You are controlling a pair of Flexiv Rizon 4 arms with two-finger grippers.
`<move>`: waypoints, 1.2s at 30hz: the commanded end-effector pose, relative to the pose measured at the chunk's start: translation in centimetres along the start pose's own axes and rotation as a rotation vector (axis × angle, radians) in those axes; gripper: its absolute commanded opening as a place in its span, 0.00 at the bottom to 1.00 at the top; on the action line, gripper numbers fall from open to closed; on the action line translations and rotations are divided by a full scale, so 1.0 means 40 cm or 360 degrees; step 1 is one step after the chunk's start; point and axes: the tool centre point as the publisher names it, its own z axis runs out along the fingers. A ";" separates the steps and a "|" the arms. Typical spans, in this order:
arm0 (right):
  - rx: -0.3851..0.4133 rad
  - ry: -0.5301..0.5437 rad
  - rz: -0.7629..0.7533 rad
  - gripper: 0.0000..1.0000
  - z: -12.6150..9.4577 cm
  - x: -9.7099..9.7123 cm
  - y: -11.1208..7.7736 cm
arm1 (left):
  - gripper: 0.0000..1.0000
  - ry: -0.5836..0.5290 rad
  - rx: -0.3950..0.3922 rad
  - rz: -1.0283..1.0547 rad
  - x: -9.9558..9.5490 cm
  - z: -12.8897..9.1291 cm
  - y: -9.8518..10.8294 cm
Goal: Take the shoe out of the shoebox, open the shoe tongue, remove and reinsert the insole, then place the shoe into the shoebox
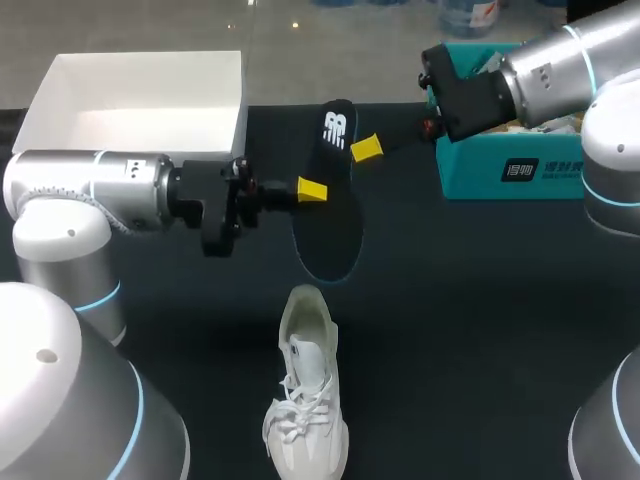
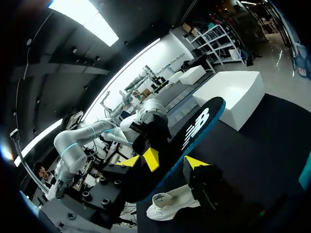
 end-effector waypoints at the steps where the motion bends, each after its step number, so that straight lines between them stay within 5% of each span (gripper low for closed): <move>1: 0.0193 -0.0353 -0.0174 1.00 -0.050 0.055 0.025 | 0.00 0.0006 0.0022 -0.0018 0.013 -0.005 0.012; 16: 0.0698 -0.0754 -0.0582 1.00 -0.064 0.105 0.056 | 0.00 0.0088 0.0002 -0.0098 0.042 -0.002 0.012; 28: 0.0753 -0.0928 -0.0666 1.00 -0.133 0.164 0.066 | 0.00 0.0177 -0.0024 -0.0148 0.074 -0.011 0.033; 36: 0.0776 -0.0865 -0.0687 1.00 -0.165 0.192 0.078 | 0.00 0.0259 -0.0022 -0.0181 0.108 -0.017 0.044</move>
